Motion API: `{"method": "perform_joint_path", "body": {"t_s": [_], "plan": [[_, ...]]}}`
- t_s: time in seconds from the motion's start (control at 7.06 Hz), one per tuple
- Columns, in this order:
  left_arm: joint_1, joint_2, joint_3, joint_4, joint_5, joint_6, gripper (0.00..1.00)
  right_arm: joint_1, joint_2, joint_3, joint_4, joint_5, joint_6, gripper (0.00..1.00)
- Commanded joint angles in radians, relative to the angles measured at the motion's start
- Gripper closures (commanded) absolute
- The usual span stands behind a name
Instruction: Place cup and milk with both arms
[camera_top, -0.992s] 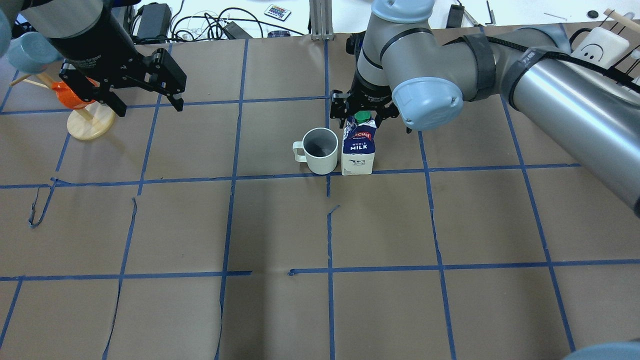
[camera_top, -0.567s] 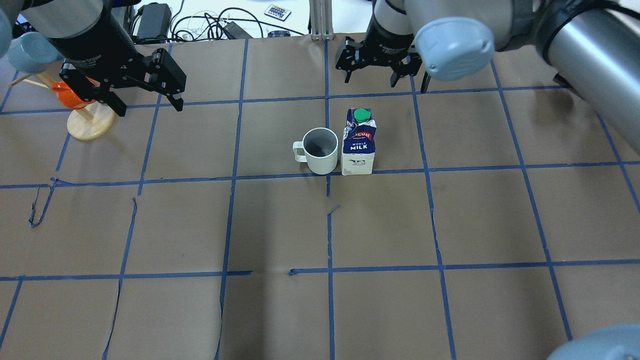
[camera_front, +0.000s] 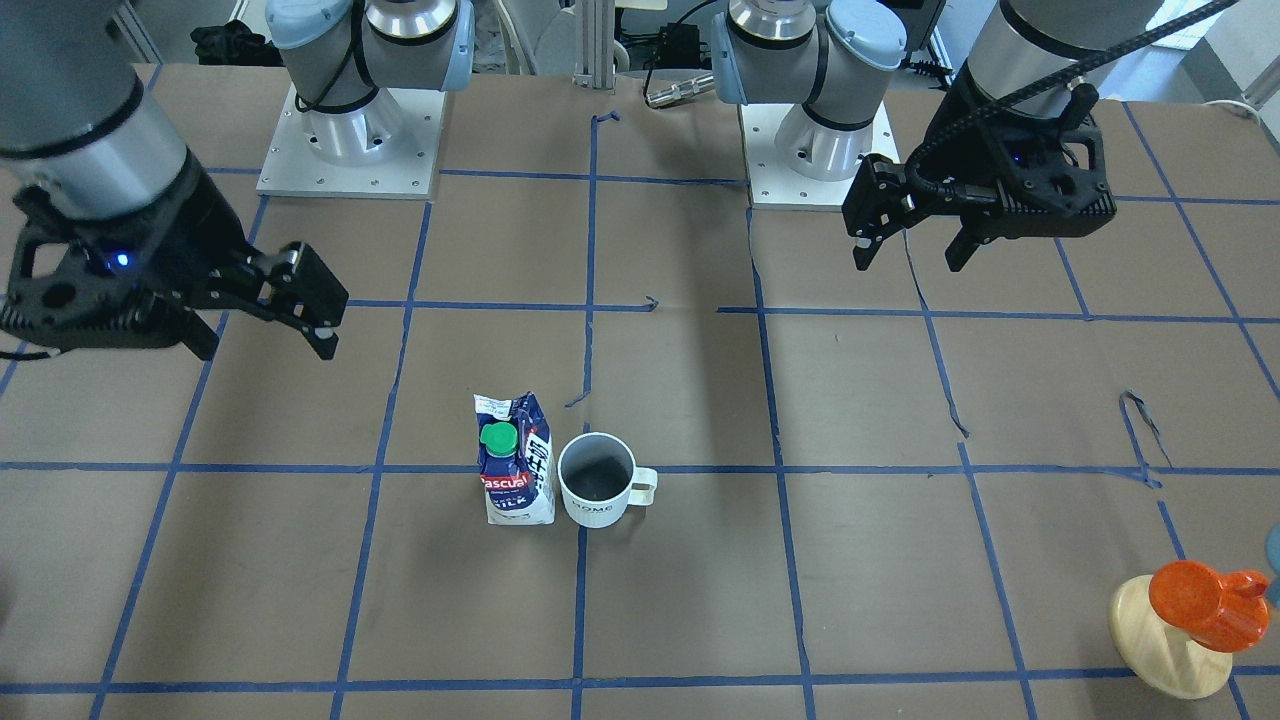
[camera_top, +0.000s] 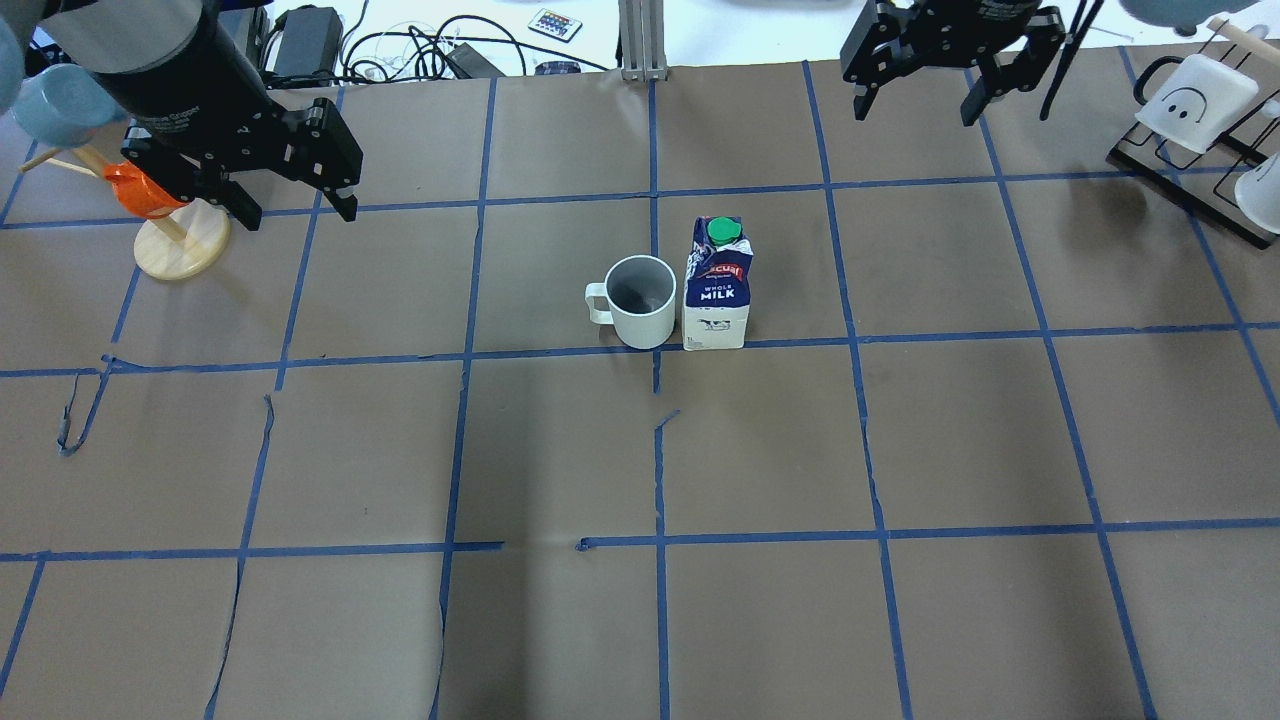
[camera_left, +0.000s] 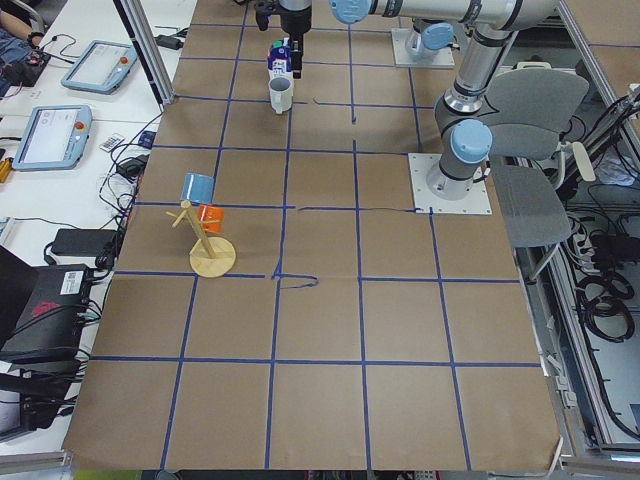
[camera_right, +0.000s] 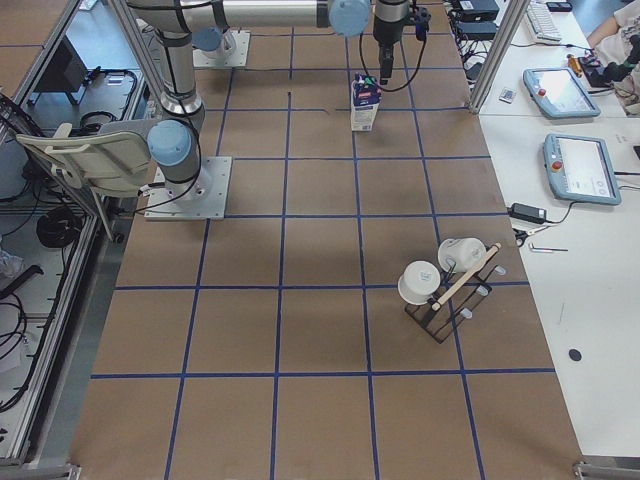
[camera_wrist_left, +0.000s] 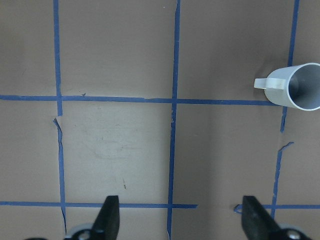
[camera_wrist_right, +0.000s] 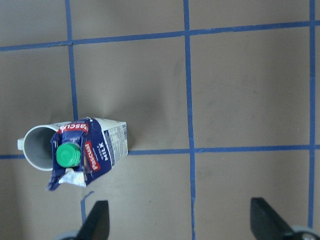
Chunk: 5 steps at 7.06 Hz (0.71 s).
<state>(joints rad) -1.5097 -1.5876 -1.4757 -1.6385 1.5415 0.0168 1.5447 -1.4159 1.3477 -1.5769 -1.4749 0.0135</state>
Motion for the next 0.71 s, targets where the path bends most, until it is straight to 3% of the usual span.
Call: {"method": "perform_joint_path", "body": {"t_s": [0.0,0.57], "plan": [[0.000,0.000,0.000,0.002,0.000,-0.002,0.00,0.000,-0.174,0.075,0.024,-0.004,-0.024,0.00],[0.000,0.004,0.002,0.003,0.002,-0.005,0.00,-0.008,-0.161,0.111,0.005,-0.005,-0.061,0.00]]}}
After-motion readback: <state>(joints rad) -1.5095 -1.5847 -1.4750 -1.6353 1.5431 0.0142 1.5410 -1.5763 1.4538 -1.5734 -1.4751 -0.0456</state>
